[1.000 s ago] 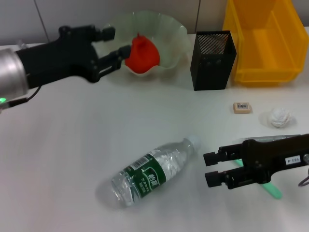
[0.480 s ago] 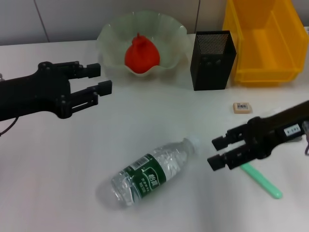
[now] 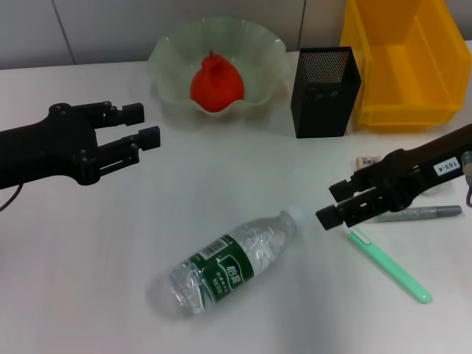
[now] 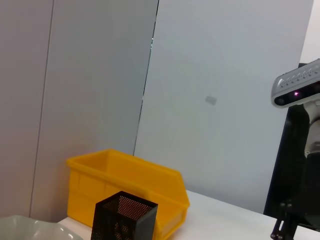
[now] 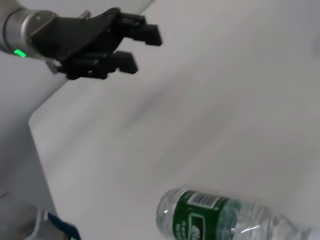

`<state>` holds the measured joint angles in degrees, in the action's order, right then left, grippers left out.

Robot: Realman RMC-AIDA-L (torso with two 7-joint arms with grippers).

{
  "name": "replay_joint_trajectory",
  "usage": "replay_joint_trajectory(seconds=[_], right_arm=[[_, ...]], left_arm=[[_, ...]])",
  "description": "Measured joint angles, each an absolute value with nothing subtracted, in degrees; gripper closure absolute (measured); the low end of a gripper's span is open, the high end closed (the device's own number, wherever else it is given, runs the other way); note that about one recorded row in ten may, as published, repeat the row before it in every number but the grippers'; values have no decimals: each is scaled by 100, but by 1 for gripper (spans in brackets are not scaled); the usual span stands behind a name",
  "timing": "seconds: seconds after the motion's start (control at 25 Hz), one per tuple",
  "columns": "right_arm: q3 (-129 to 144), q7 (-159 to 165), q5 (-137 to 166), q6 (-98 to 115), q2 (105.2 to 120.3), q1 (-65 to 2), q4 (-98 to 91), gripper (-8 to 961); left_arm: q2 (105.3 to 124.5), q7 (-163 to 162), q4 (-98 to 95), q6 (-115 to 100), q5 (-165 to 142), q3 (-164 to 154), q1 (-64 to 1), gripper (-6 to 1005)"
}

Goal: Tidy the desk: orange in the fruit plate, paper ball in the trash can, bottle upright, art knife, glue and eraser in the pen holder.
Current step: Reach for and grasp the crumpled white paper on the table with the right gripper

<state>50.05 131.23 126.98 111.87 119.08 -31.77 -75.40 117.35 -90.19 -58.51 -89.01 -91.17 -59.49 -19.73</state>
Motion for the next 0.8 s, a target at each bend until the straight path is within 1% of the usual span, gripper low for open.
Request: replay_joint_trajectory(seconds=[0.32, 0.64, 0.8], right_arm=[[5017, 12944, 12732, 10974, 11914, -3050, -7467, 195], [4862, 13325, 13084, 10885, 11910, -2684, -7856, 195], [5077, 14160, 13649, 10592, 11945, -2516, -8395, 195]], left_arm=[[11831, -9131, -5799, -8457, -9221, -5949, -2117, 532], [11806, -9227, -5497, -8116, -9225, -5928, -2279, 532], [11798, -9192, -5381, -8047, -9229, -5900, -2325, 532]])
